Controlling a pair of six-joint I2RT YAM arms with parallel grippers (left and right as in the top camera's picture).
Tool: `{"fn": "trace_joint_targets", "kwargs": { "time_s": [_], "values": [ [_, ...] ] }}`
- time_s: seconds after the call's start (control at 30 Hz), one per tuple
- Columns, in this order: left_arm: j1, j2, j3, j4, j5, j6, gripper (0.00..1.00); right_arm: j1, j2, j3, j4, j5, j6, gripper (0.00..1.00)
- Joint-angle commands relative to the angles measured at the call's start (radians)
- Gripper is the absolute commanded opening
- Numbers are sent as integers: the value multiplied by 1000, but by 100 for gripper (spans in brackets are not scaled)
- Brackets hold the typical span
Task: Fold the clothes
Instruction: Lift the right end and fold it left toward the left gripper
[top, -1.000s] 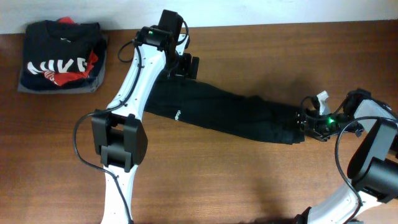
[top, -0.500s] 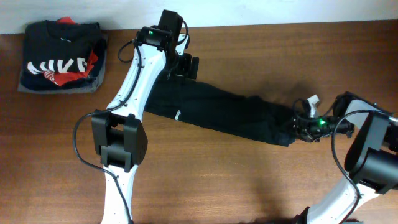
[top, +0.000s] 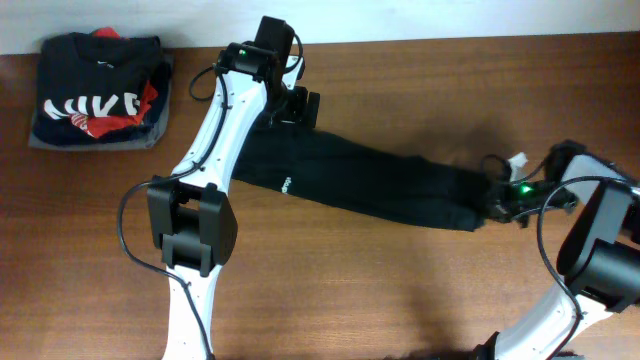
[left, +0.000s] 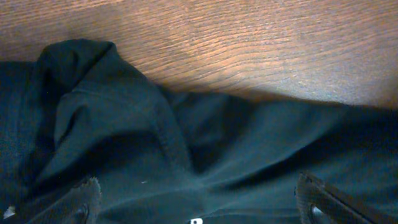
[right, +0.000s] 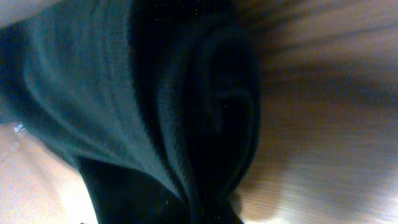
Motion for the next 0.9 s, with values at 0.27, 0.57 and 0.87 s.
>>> {"fn": "trace_joint_targets", "kwargs": {
  "time_s": [0.27,0.57,0.87],
  "values": [
    [6,13,-4,-3,14,16,99,-50,-18,360,-273,525,111,4],
    [6,13,-4,-3,14,17,99,29,-18,461,-361,539,111,4],
    [6,13,-4,-5,14,17,99,223,-18,460,-365,581,111,4]
  ]
}}
